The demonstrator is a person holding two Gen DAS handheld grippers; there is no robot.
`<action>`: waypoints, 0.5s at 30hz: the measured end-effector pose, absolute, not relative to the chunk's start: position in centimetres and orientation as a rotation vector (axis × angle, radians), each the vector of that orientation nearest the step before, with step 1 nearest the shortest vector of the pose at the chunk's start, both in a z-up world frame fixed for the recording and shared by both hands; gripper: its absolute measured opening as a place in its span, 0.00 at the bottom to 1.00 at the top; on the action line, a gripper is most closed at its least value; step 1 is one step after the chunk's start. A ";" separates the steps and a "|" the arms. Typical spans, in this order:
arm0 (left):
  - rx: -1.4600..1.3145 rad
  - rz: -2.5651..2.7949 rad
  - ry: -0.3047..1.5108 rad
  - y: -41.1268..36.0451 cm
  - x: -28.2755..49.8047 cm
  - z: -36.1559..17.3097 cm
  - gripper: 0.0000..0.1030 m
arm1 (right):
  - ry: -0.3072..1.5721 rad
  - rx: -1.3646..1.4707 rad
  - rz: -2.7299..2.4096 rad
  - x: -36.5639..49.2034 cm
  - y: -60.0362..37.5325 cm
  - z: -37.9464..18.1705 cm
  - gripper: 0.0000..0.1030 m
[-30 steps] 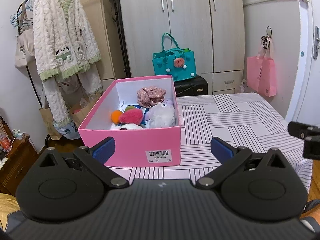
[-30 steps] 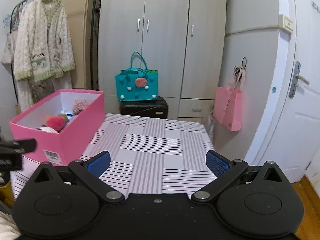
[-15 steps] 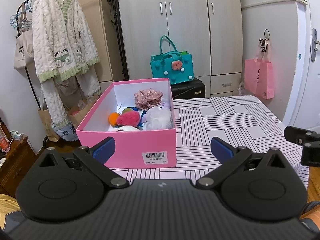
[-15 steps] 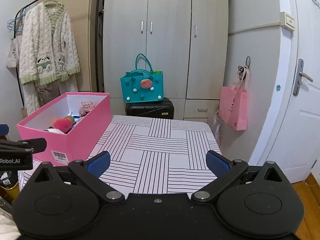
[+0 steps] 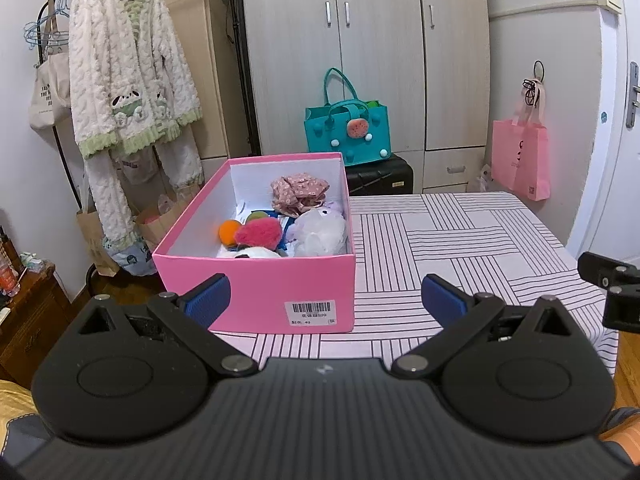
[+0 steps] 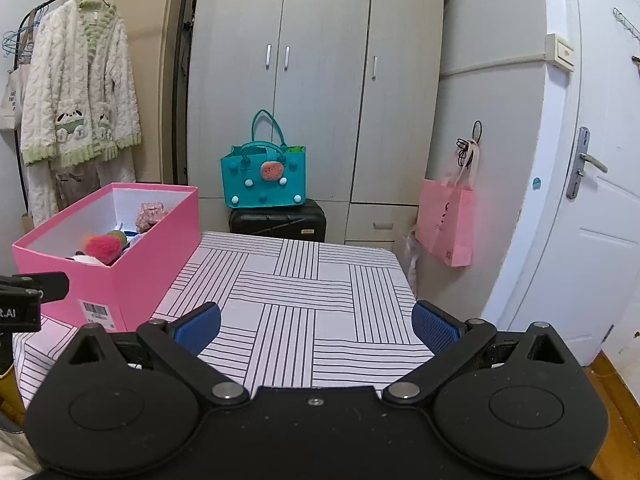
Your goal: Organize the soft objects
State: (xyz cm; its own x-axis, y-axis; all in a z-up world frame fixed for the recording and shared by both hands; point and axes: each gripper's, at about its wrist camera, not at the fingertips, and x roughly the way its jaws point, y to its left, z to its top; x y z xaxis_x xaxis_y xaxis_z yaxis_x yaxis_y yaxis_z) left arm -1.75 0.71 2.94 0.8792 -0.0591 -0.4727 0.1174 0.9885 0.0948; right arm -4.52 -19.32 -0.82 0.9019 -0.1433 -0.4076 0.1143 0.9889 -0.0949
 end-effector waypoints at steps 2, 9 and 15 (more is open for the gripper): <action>0.117 -0.096 0.494 0.8 -1.7 2.9 1.00 | 0.428 -0.068 -0.133 -4.5 -19.4 -0.9 1.00; 0.104 -0.087 0.507 1.1 -1.4 2.8 1.00 | 0.429 -0.068 -0.133 -4.3 -19.5 -0.8 1.00; 0.110 -0.078 0.503 1.1 -1.4 2.8 1.00 | 0.431 -0.067 -0.128 -4.3 -19.5 -0.7 1.00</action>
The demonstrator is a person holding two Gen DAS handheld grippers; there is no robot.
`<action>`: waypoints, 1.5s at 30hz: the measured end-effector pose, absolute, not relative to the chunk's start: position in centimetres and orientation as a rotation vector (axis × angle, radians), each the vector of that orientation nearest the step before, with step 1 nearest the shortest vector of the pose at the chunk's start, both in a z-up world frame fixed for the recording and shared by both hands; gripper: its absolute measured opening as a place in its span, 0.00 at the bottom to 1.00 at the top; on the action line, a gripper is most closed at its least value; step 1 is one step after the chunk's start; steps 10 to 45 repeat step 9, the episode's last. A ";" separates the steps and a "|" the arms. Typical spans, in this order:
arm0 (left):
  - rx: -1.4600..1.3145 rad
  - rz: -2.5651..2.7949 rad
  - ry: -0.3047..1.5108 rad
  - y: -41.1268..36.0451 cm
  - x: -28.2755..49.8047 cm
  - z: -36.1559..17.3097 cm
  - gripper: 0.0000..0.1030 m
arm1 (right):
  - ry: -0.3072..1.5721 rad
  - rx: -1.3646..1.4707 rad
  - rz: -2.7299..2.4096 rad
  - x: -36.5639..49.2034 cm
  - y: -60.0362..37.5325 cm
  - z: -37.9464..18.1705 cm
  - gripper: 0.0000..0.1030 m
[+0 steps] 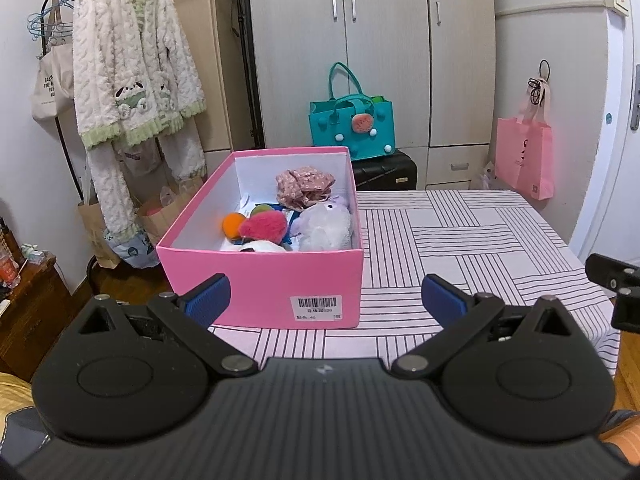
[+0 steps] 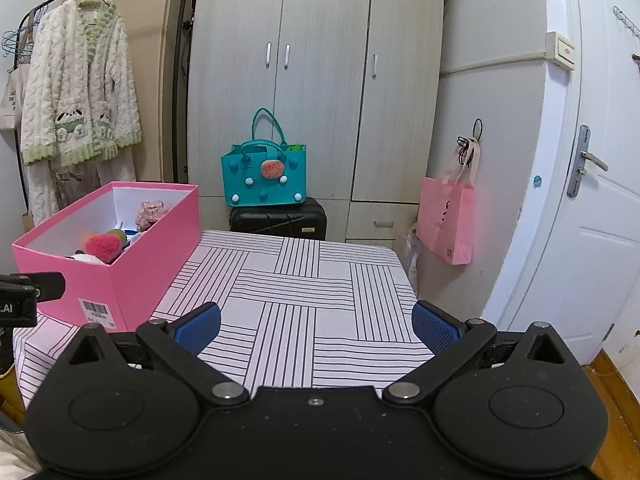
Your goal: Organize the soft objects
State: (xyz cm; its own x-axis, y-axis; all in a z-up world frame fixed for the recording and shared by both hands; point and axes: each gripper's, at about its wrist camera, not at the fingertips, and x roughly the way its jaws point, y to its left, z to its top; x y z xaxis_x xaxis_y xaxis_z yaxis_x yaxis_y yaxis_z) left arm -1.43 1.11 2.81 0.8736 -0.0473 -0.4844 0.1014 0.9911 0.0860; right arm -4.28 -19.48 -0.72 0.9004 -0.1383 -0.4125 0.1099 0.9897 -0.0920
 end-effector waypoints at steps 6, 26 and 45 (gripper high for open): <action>0.111 -0.076 0.496 1.2 -1.5 2.9 1.00 | 0.431 -0.067 -0.122 -4.4 -19.5 -0.8 1.00; 0.113 -0.075 0.494 1.1 -1.6 3.0 1.00 | 0.430 -0.063 -0.122 -4.4 -19.6 -0.8 1.00; 0.113 -0.075 0.494 1.1 -1.6 3.0 1.00 | 0.430 -0.063 -0.122 -4.4 -19.6 -0.8 1.00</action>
